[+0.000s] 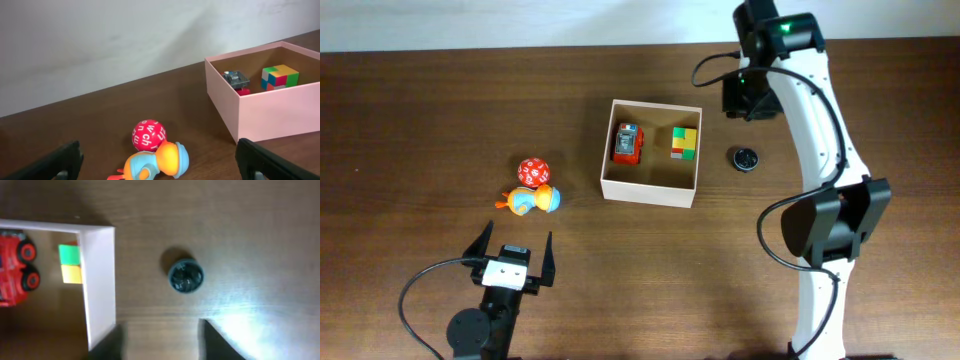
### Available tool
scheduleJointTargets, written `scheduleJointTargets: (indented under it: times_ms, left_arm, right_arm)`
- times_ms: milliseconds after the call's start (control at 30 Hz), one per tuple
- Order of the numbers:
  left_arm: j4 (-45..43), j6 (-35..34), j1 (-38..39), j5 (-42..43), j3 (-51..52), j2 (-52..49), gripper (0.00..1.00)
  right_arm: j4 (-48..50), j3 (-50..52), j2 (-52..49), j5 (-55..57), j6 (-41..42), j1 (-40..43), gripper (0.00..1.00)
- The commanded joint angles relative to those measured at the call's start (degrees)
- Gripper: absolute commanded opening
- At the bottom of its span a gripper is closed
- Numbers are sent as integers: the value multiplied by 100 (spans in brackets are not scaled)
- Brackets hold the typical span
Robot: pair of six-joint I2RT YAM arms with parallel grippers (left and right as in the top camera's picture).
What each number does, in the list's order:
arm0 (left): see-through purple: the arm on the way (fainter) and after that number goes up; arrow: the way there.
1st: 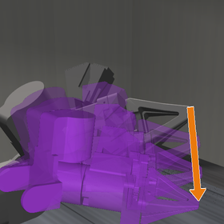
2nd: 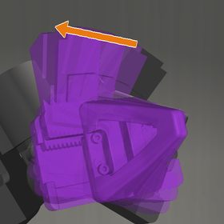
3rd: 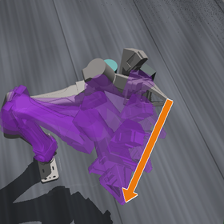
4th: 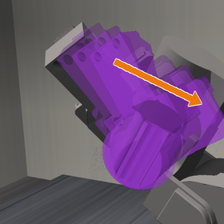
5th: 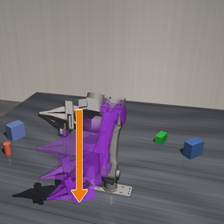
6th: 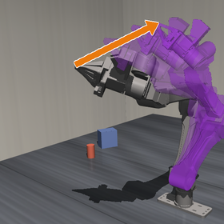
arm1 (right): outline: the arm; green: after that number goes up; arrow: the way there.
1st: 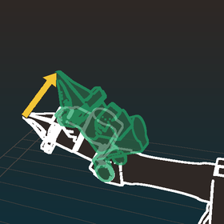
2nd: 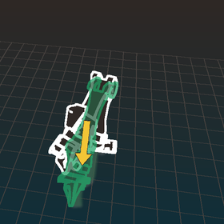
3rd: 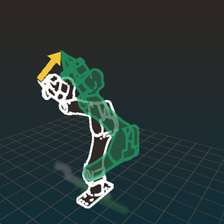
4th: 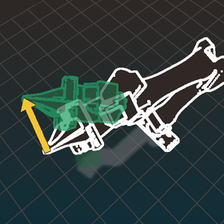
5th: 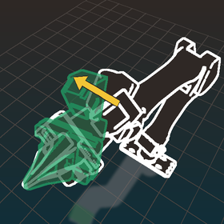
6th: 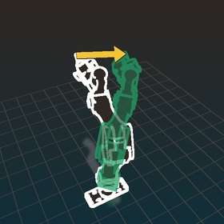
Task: Pack container
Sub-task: 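Raise the right gripper and move it right over the black puck, then lower the right gripper and close it on the black puck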
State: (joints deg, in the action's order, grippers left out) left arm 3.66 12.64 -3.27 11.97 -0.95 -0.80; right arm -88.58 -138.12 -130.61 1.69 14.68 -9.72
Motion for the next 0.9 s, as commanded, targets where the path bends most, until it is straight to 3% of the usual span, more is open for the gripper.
scheduleJointTargets:
  times_ms: [0, 67, 200, 433, 867]
  left_arm:
    - [0, 72, 24, -20, 39, 39, 99]
    - [0, 72, 24, -20, 39, 39, 99]
    - [0, 72, 24, -20, 39, 39, 99]
    - [0, 72, 24, -20, 39, 39, 99]
    - [0, 72, 24, -20, 39, 39, 99]
  right_arm:
    - [-101, 61, -26, 46, 81, 199, 64]
    - [-98, 240, -26, 46, 63, 275, 75]
    - [72, 863, -26, 44, 63, 376, 82]
    - [1257, 2284, -26, -181, -98, 376, 80]
    - [2430, 3206, -28, -173, -109, 415, 77]
